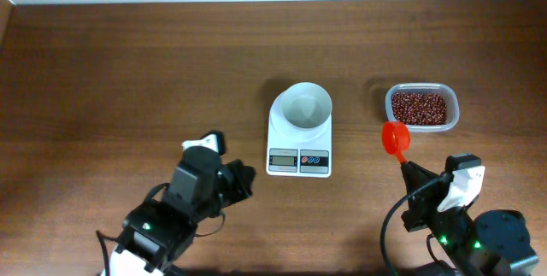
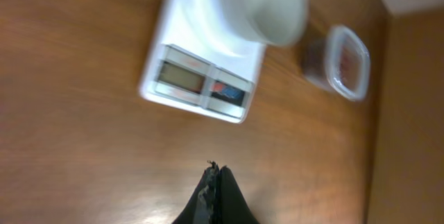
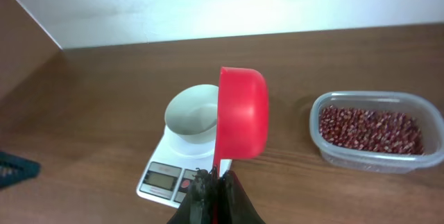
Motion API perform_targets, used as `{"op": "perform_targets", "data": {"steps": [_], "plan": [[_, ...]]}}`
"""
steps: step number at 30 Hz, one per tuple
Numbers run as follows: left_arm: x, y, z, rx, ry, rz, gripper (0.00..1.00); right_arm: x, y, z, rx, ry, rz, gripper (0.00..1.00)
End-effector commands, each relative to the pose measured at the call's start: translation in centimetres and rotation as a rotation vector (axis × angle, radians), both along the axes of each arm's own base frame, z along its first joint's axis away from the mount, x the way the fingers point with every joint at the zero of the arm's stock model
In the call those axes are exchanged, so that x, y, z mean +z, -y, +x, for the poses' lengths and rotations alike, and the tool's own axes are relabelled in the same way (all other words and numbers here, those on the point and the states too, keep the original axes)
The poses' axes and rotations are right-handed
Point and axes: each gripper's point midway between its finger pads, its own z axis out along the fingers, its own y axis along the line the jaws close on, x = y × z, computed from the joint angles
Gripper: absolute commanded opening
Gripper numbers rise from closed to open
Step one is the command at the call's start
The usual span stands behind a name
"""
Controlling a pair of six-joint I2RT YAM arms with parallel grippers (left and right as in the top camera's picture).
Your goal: Scoop and weigh 50g on scale
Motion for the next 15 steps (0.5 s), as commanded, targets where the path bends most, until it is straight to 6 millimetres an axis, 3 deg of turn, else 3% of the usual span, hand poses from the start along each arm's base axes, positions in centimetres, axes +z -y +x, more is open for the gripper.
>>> {"op": "perform_targets", "data": {"steps": [1,4,11,15], "plan": [[1.4,2.7,-0.3,-0.127,0.129,0.027,0.0,1.2,-0.5,-0.4,0.008,0.0,0.089,0.04],[1.4,4.7,-1.0,-0.19,0.15,0.035,0.0,0.7,-0.8,-0.7,0.027,-0.023,0.09,0.04],[-1.7,6.4,-1.2,-0.241,0.069,0.092,0.0,0.1,-1.5,-1.3,0.074,-0.058,0.098,0.04],[-0.7,7.9,-0.8,-0.274,0.099,0.029,0.0,-0.7,-1.6,-1.7,0.082,-0.093,0.092,0.04]]}}
